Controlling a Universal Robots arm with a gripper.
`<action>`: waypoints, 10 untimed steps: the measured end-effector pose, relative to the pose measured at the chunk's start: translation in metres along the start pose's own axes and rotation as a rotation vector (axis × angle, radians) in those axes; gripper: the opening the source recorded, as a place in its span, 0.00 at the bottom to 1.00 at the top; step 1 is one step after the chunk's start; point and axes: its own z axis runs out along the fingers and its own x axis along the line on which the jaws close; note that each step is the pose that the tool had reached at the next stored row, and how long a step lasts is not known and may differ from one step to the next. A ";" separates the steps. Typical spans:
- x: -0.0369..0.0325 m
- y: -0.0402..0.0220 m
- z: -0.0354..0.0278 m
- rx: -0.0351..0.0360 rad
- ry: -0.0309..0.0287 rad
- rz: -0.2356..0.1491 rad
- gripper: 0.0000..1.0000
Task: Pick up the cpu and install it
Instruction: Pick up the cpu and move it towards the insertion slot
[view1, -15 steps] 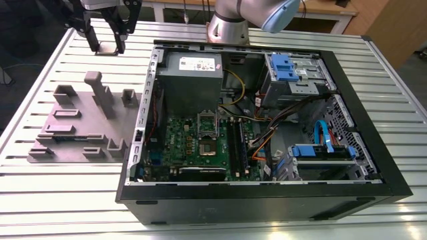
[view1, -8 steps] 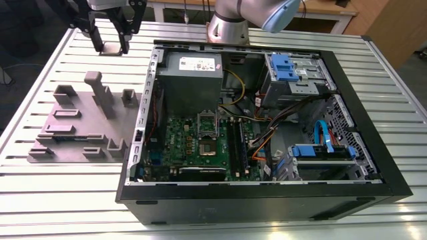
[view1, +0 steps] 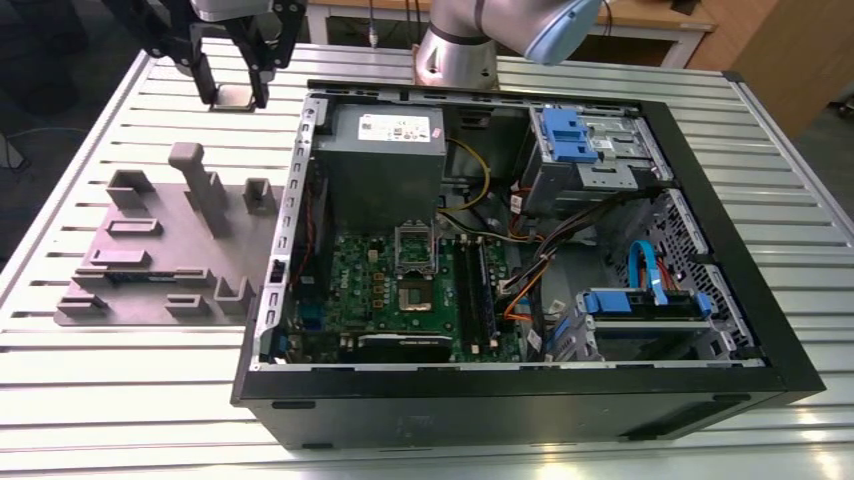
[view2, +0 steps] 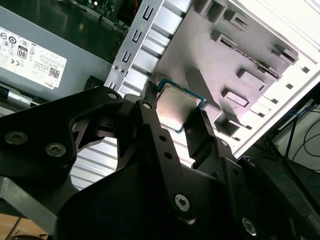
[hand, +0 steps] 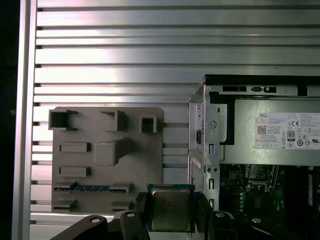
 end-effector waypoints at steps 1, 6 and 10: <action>-0.0011 0.0000 0.0000 0.0000 0.0000 0.000 0.47; -0.0066 0.0001 -0.0002 0.0000 -0.0001 0.000 0.47; -0.0110 0.0001 -0.0004 0.0000 -0.0001 0.000 0.47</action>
